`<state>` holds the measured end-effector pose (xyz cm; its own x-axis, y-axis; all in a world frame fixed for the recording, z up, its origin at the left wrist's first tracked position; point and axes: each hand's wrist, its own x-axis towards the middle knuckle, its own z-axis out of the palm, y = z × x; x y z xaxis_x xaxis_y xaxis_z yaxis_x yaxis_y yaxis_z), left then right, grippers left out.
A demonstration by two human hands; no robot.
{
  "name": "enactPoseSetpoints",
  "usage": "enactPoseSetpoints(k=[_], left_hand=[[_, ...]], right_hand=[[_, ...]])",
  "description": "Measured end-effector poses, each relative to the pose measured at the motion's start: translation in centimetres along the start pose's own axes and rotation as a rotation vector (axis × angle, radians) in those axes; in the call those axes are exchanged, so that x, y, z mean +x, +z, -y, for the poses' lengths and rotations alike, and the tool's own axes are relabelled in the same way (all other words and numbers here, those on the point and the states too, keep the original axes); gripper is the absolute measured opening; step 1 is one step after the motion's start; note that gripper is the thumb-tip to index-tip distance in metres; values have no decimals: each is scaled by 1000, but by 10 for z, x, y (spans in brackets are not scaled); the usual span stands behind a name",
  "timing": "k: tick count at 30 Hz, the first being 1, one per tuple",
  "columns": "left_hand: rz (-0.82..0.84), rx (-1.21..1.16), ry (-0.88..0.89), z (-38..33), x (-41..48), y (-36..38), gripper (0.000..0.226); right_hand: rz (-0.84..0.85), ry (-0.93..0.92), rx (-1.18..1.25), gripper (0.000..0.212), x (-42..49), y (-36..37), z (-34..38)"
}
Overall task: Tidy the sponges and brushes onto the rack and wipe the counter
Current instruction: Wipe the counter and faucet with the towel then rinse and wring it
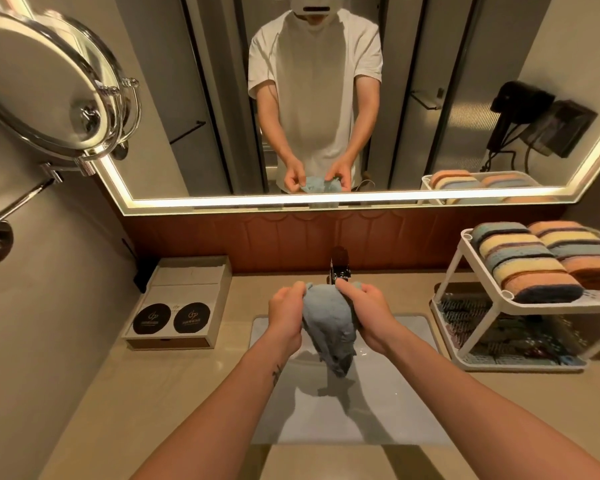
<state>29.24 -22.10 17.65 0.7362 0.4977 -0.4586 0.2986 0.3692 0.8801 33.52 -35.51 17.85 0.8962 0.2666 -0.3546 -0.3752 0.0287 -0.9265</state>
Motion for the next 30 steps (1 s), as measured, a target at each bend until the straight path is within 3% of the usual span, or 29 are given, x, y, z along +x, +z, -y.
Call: enactPoseSetpoints(k=[4,6,10,14,17,25,30], left_hand=[[293,-25,-171,1,5,2,50],[353,2,-179,2,6,3,52],[200,102,-2,2,11,4,25],[141,34,17,2,13,5,23],[137,5,49,4,12,5,28],[99,278,298,4,9,-4,37],[93,367,380,-4,16,-15,41]], right_hand=[[-30,-8,62,16,-1,1,3],[-22,-13,77,16,-2,2,3],[58,43,215,15,-2,-5,2],[124,204,452,27,-3,-15,0],[171,263,373,40,-4,-16,-3],[368,340,289,23,-12,-11,1],[435,246,200,44,-9,-5,4]])
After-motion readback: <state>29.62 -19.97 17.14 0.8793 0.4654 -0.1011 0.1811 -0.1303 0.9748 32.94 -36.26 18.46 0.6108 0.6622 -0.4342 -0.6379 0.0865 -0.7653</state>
